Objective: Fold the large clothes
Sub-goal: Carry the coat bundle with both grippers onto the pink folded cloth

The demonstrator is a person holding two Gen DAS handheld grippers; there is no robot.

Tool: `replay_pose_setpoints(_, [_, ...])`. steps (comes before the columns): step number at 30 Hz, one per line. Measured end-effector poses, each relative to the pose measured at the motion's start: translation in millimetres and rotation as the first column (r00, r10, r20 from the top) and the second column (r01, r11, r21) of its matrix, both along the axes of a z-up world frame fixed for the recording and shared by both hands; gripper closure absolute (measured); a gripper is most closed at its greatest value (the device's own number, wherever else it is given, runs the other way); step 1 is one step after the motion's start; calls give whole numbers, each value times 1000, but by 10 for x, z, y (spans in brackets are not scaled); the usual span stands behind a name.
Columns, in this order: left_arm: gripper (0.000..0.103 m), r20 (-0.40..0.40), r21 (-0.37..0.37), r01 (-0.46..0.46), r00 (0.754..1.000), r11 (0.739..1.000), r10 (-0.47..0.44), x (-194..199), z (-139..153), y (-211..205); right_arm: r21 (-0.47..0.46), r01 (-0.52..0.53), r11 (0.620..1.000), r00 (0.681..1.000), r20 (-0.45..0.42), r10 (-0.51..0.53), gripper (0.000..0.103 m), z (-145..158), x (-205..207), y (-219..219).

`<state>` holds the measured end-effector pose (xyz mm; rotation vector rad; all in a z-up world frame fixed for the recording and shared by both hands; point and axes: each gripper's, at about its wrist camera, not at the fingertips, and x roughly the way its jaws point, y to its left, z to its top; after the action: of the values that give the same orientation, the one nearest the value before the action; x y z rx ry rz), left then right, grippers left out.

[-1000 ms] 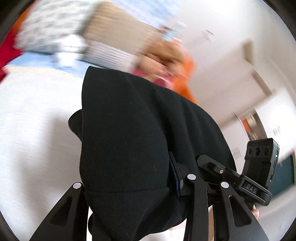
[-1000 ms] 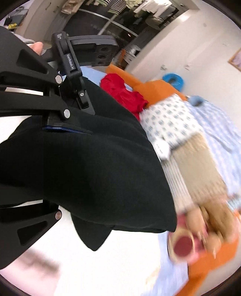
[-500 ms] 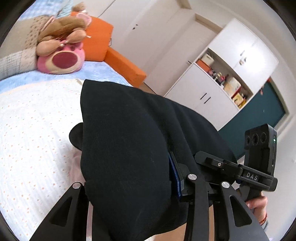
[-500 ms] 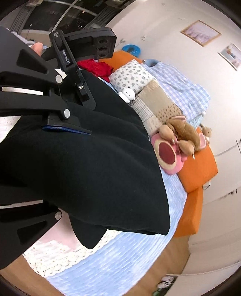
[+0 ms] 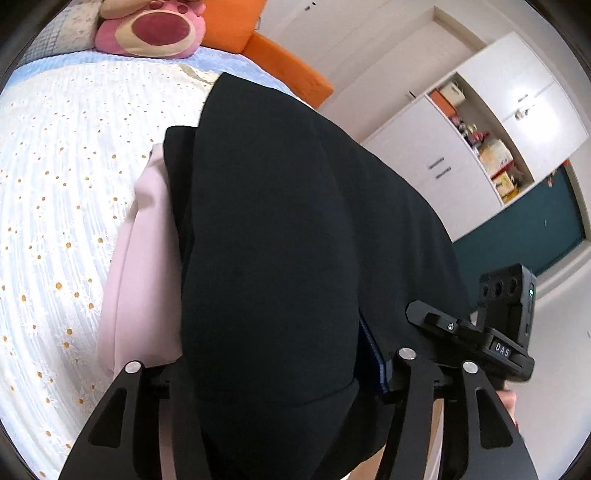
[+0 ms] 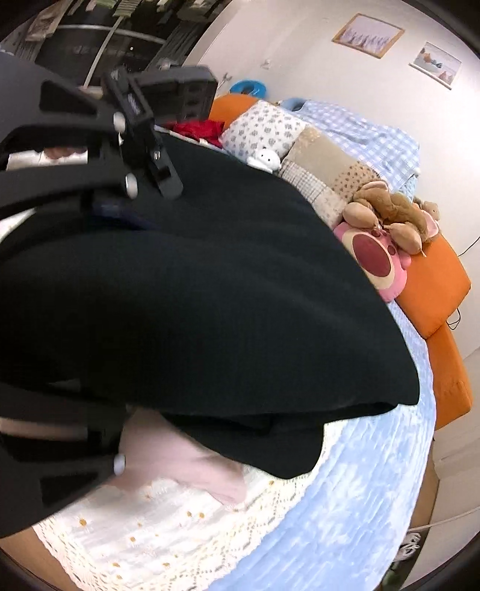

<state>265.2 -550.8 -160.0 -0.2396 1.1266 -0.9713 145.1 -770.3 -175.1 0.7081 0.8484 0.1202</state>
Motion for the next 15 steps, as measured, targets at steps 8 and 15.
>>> replay_pose_setpoints(8, [11,127,171,-35,992,985,13,-68,424,500,-164,35,986,998,-37,-41,14,461,-477,-295])
replay_pose_setpoints(15, [11,217,49,-86,973,995,73,70,1046,204,-360,136,923,986,144,-89,63,1170,-367,-241])
